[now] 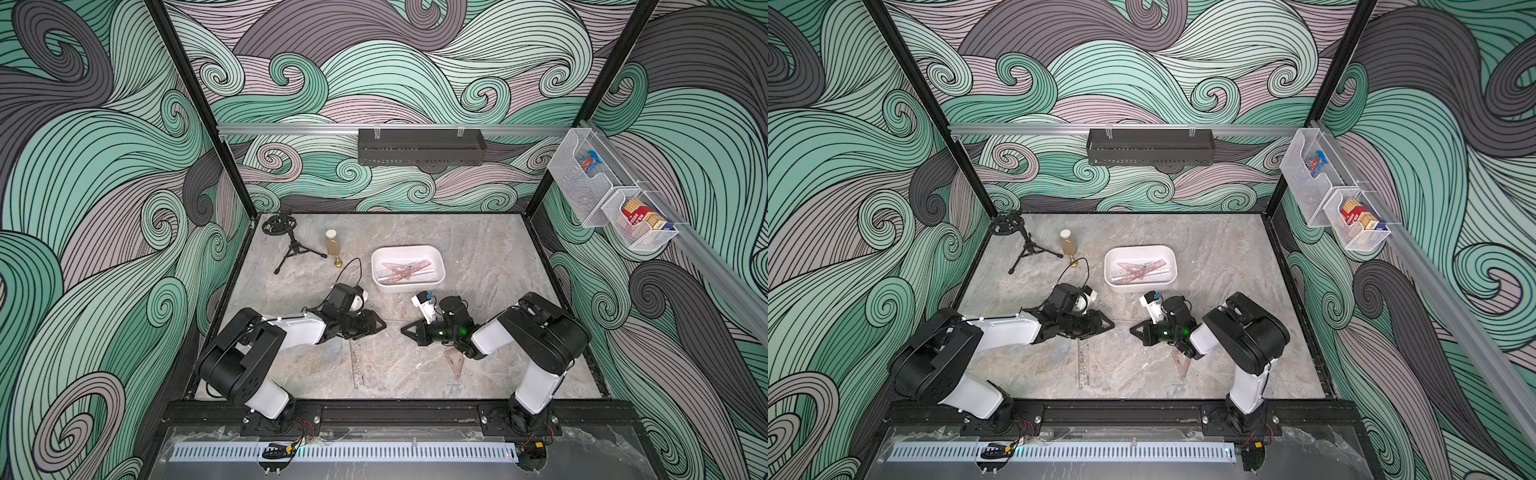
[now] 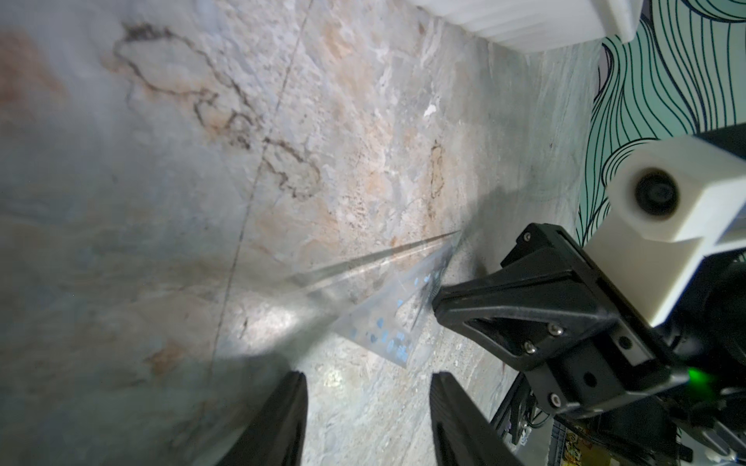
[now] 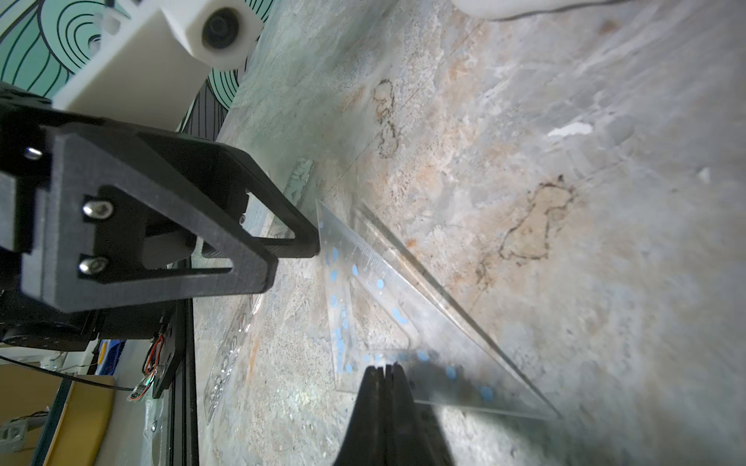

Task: Put the scattered rulers into the storage box
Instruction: Pick up the ruler from the center of the board.

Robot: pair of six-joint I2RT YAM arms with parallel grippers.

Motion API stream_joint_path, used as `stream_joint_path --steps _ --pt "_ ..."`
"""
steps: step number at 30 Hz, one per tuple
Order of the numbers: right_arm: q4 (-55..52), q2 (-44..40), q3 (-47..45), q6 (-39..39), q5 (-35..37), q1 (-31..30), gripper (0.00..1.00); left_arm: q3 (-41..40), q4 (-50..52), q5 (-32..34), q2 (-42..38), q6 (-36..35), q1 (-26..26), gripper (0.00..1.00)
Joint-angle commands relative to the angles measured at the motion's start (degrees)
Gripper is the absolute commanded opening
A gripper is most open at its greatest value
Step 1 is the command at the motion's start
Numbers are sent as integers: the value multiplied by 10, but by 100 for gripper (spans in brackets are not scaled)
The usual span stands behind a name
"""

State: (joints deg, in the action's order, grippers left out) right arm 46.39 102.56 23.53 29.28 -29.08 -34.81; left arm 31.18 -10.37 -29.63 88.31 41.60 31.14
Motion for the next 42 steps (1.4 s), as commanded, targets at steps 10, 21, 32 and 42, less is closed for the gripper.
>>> stream_joint_path --steps 10,21,32,42 --pt "-12 40 -8 -8 3 -3 2 11 -20 37 58 20 -5 56" --pt "5 65 -15 -10 -4 8 2 63 -25 68 88 25 -14 63" --pt "2 71 -17 -11 -6 14 1 82 -18 77 100 31 -14 63" --pt "-36 65 -15 -22 6 0 1 93 -18 77 113 31 -14 63"
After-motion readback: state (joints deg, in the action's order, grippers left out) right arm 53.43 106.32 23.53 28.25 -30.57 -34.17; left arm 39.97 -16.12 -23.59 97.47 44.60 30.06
